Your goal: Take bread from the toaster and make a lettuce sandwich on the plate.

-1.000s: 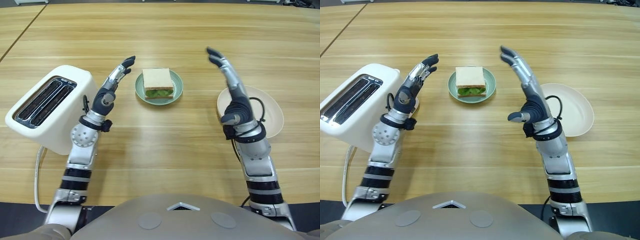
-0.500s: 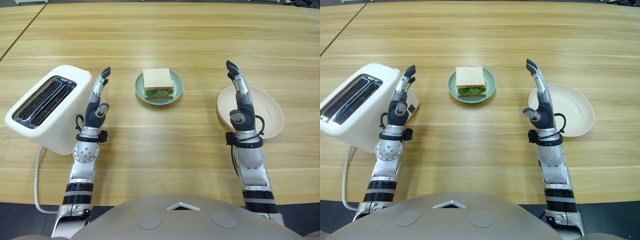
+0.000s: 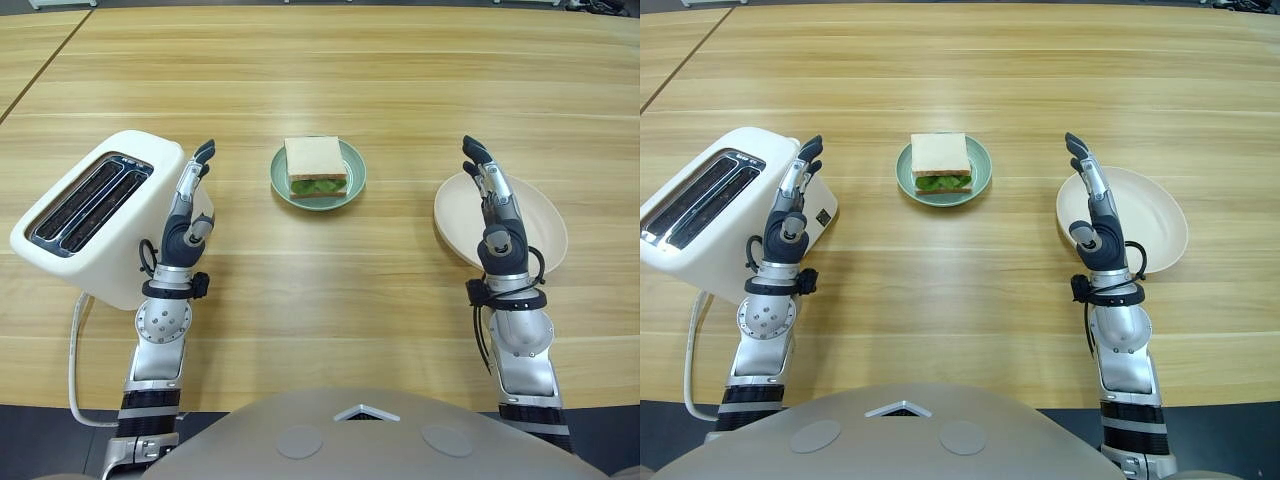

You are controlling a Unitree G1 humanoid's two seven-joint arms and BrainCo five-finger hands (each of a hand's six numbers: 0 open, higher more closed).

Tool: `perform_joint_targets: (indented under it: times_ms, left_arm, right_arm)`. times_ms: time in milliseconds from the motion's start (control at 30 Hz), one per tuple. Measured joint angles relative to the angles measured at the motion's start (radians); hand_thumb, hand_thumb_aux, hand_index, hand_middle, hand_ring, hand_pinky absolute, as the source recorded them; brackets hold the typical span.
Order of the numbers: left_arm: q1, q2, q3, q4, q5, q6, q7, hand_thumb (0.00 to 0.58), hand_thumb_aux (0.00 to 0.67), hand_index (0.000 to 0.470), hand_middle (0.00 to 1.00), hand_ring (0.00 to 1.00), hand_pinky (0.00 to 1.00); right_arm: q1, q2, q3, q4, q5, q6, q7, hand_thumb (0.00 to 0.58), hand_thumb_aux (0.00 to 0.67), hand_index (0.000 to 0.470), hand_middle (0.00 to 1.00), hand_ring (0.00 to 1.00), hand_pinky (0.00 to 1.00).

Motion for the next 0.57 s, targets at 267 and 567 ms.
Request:
perform_joint_targets:
  times_ms: [267, 567]
  left_arm:
    - [-0.048, 0.009, -0.009, 0.050, 0.001, 0.001, -0.009, 0.000, 0.000, 0.000, 0.00, 0.00, 0.00]
    - [-0.154, 0.047, 0.007, 0.228, 0.001, -0.045, 0.001, 0.000, 0.000, 0.000, 0.00, 0.00, 0.00]
  right_arm:
    - [-0.019, 0.004, -0.001, 0.012, -0.003, -0.006, 0.001, 0.000, 0.000, 0.000, 0.00, 0.00, 0.00]
    - [-0.070, 0.052, 0.035, 0.045, -0.045, -0.012, -0.026, 0.000, 0.000, 0.000, 0.00, 0.00, 0.00]
